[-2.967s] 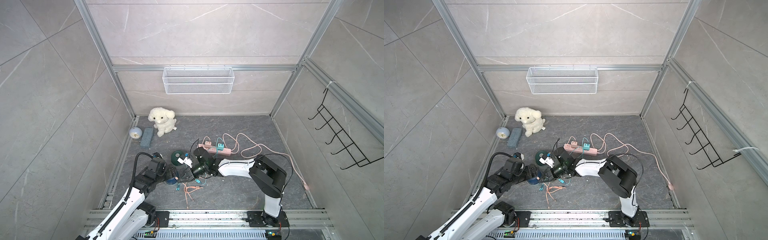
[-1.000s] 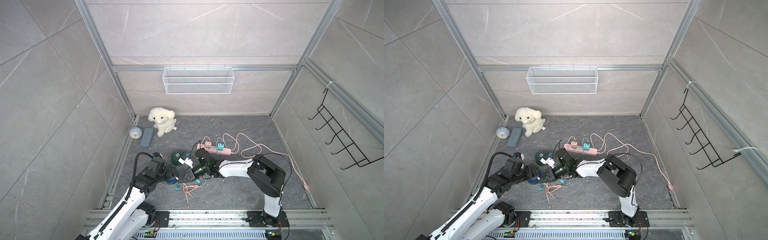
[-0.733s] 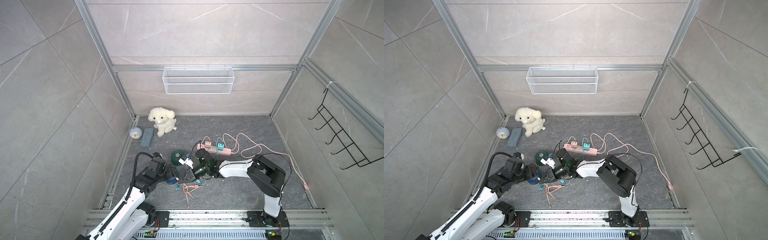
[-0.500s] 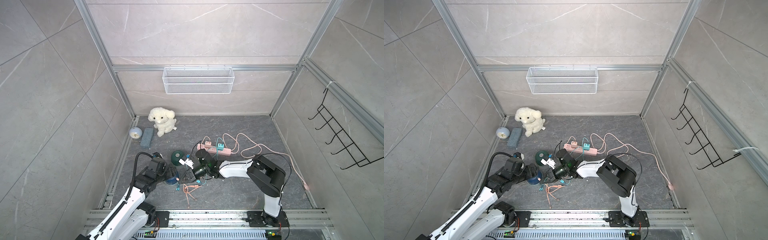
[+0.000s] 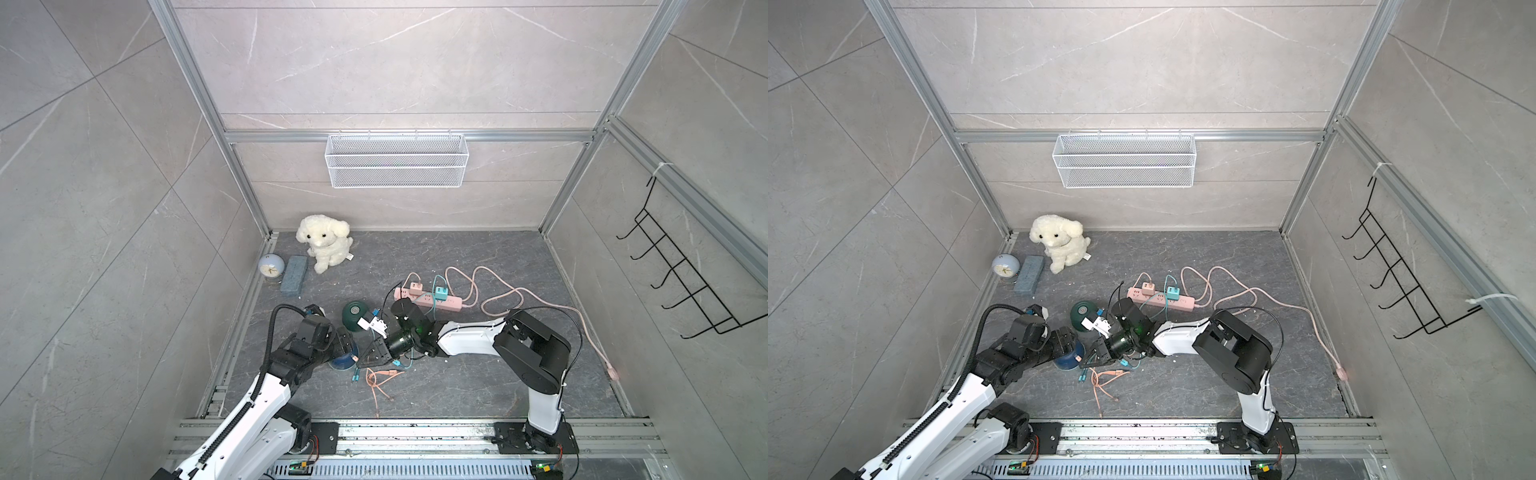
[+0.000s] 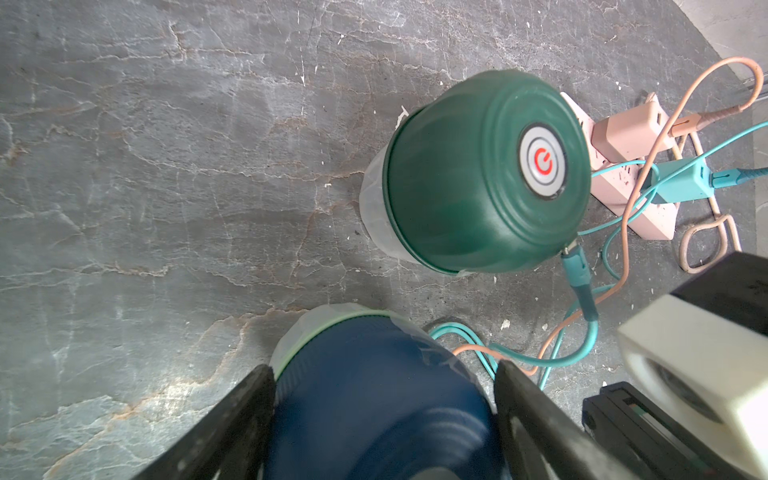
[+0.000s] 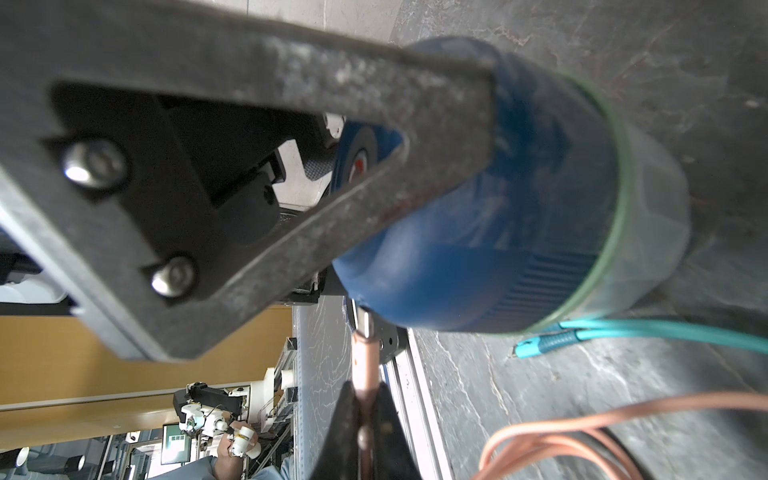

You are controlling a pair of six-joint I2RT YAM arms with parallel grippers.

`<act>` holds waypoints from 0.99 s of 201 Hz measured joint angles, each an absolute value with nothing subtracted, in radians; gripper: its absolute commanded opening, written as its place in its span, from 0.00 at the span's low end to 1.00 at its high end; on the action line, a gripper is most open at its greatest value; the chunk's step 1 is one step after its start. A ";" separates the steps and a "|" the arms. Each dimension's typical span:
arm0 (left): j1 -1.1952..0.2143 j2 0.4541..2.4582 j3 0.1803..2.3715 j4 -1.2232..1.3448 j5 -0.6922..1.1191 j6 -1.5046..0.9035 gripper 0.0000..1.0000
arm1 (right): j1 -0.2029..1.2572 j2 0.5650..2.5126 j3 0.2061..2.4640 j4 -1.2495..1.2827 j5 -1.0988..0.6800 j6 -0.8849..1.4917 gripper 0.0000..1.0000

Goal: Charge the cordless meat grinders
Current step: Insert the charging cable into the cordless meat grinder.

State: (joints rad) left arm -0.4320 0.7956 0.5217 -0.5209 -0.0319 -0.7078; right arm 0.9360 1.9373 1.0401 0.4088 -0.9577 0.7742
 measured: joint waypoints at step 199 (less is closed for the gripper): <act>-0.426 0.795 0.507 -0.485 -0.039 -0.714 0.81 | 0.929 1.964 1.218 0.080 -0.951 0.720 0.00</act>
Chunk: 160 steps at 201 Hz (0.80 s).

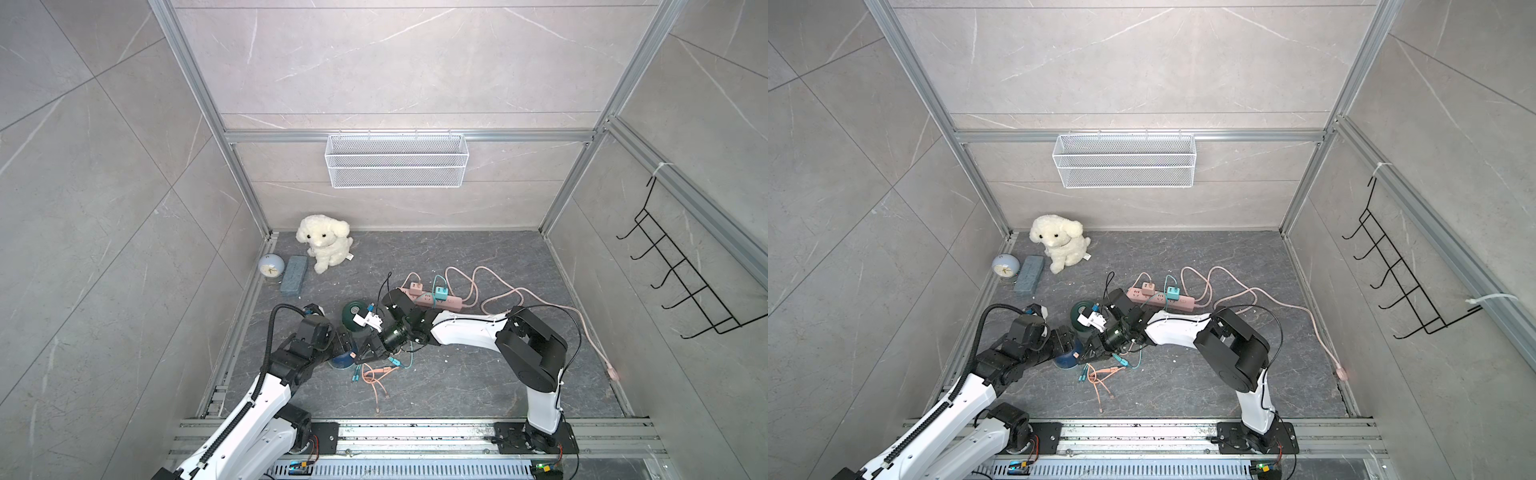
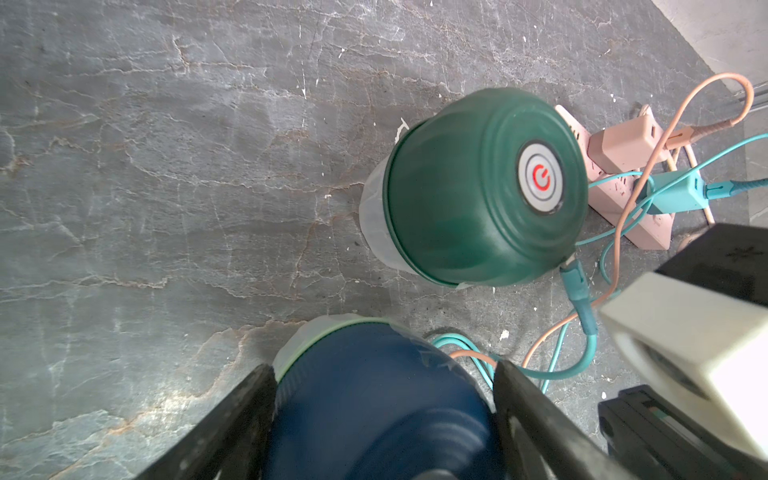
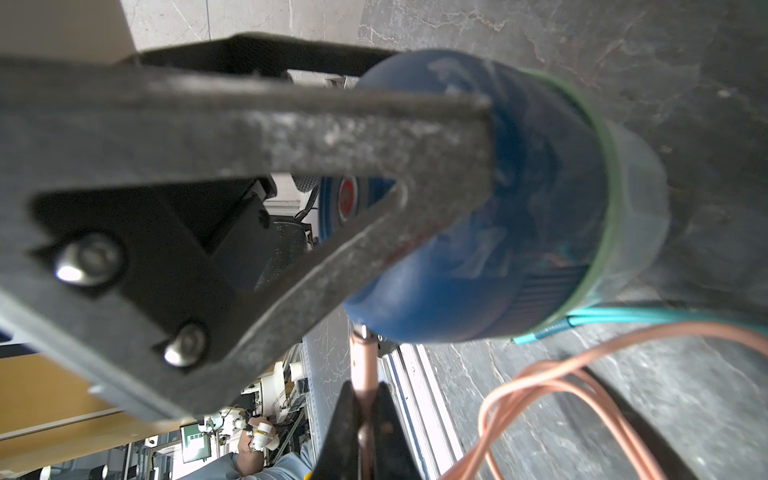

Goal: Charge the cordless meat grinders
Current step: Insert the charging cable into the cordless meat grinder.

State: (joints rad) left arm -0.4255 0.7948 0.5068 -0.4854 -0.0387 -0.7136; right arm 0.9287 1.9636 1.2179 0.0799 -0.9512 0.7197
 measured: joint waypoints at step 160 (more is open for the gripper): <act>-0.426 0.776 0.533 -0.582 -0.056 -0.738 0.99 | 0.887 1.884 1.137 0.080 -0.815 0.661 0.50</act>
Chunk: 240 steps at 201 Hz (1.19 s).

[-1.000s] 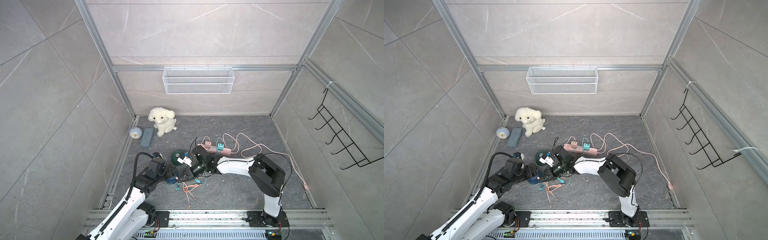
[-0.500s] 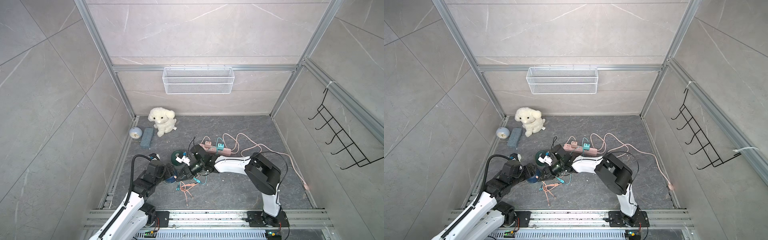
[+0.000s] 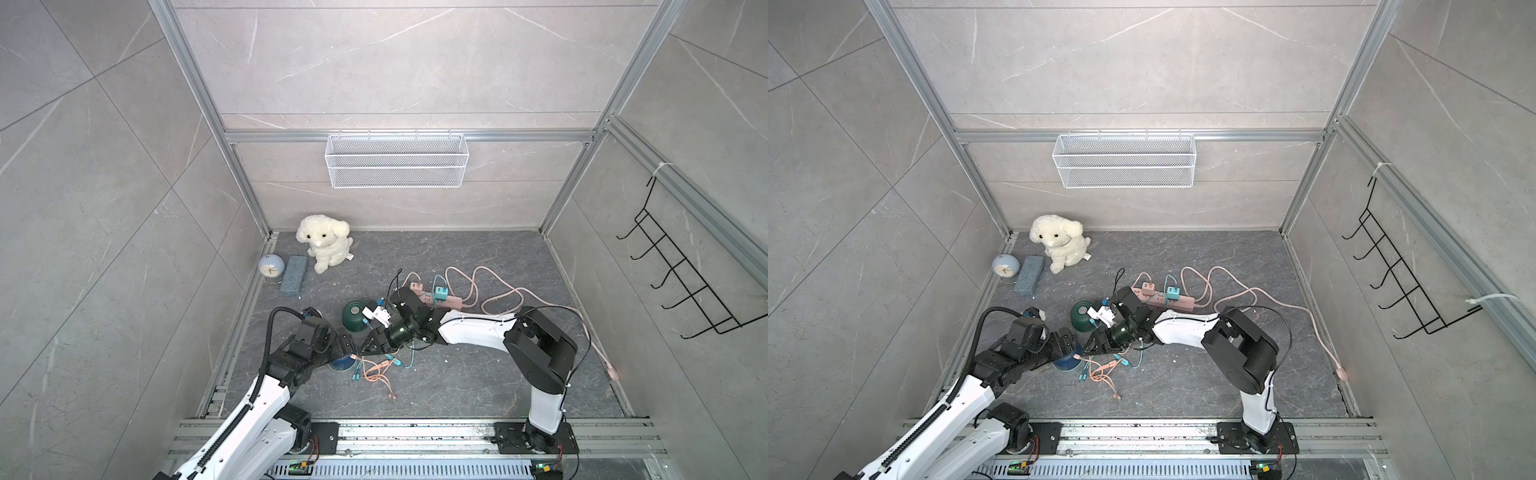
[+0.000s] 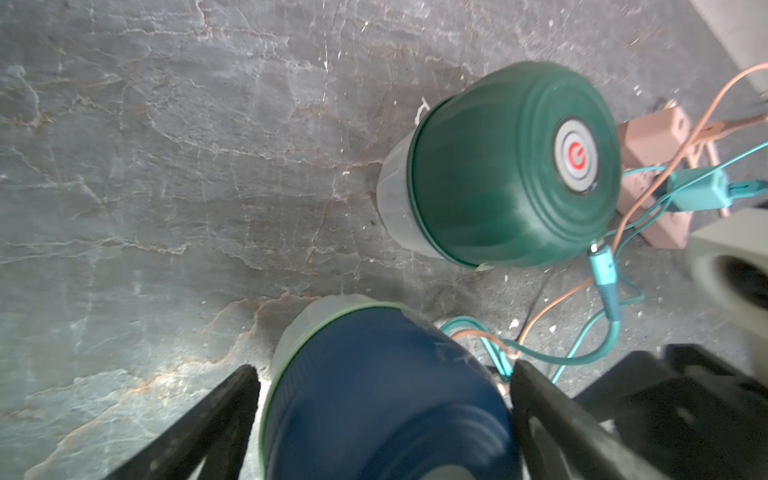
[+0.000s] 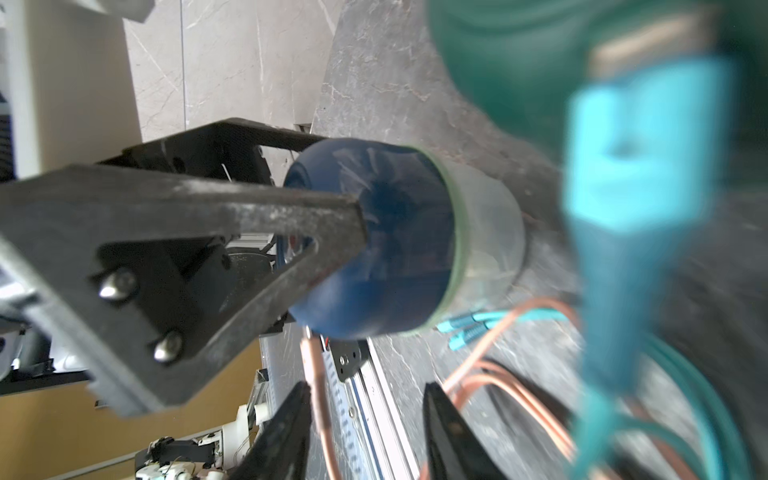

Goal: Charge the cordless meat grinders
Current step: Insert the charging cable into the cordless meat grinder.

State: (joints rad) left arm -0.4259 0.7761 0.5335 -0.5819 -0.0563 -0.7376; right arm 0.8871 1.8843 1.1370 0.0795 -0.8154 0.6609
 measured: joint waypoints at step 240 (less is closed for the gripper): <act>-0.397 0.773 0.570 -0.653 -0.051 -0.674 0.99 | 0.960 1.793 1.085 0.066 -0.770 0.571 0.35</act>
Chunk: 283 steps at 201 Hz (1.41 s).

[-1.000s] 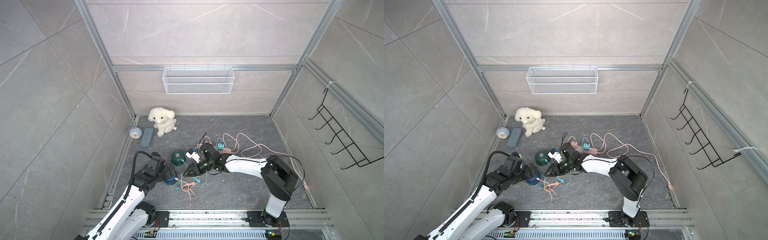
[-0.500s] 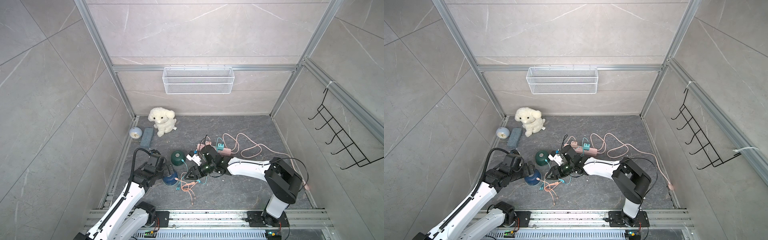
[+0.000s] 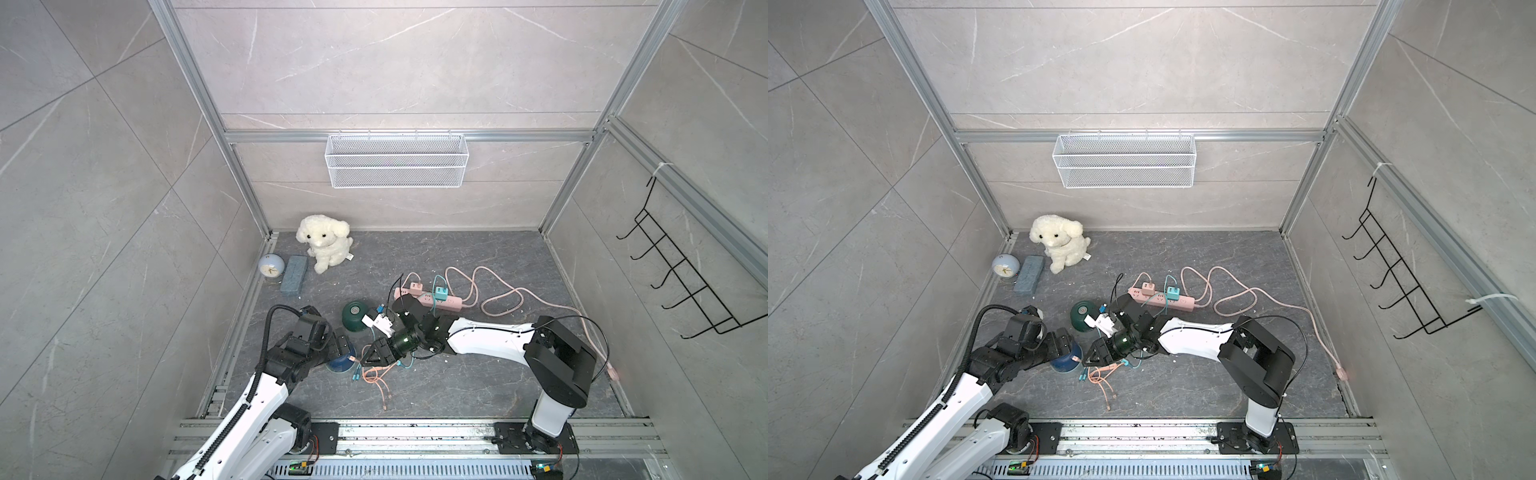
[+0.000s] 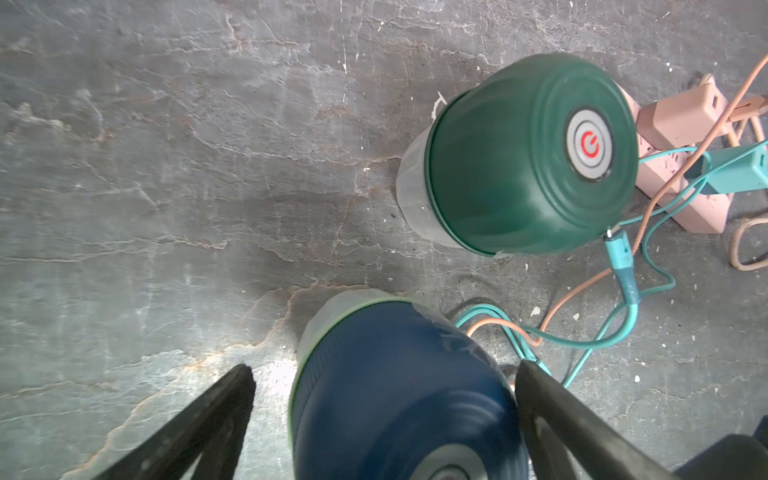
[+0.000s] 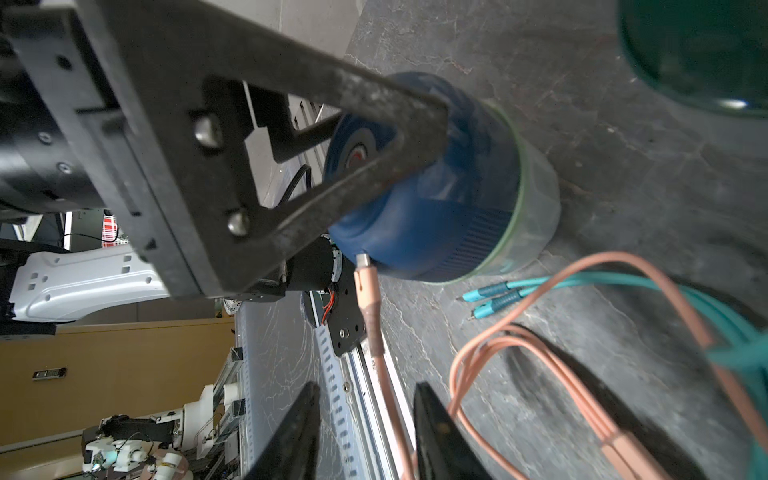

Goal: Charge the cordless meat grinders
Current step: Insert the charging cable into the cordless meat grinder.

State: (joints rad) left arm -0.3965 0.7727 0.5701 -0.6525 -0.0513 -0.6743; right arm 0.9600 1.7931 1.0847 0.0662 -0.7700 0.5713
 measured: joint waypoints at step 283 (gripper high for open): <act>-0.392 0.722 0.496 -0.572 -0.014 -0.759 0.99 | 0.974 1.911 1.136 0.212 -0.778 0.750 0.38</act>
